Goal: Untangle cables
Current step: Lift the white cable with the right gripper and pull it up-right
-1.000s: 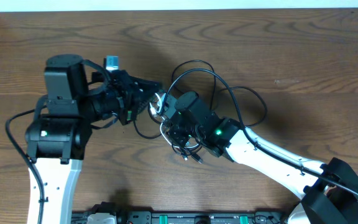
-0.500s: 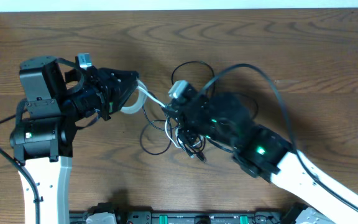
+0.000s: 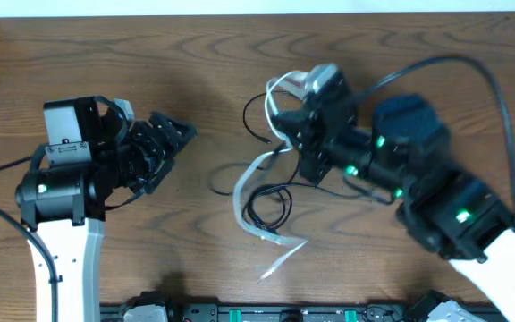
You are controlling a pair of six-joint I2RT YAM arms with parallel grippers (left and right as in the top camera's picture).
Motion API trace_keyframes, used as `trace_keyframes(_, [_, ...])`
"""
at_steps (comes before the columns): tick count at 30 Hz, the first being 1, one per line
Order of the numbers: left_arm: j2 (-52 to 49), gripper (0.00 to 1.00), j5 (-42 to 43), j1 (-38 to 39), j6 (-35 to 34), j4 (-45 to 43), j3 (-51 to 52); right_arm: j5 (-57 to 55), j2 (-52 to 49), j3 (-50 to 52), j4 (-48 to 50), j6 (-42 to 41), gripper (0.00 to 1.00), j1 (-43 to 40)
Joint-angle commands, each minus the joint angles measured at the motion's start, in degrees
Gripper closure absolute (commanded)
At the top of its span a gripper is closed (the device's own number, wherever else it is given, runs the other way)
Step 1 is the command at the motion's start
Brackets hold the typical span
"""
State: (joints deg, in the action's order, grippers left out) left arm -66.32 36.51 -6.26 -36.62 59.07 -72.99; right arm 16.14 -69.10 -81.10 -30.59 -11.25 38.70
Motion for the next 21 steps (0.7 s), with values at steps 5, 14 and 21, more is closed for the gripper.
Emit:
trace_keyframes(5, [-2.80,0.12,-1.60,1.68,22.97,3.43,-0.20,0.94,-11.43,-12.33,-15.43,-3.04,0.99,-2.45])
trace_keyframes(14, [-5.42,0.11,-1.68,6.64,30.40,4.98,0.15,-1.29,-24.26,-34.03,-34.77,2.95,0.99,-2.86])
trace_keyframes(21, [-8.50,0.11,-1.66,7.37,30.38,5.01,0.42,-6.14,-26.16,-45.27,-38.62,3.65,0.99,-6.58])
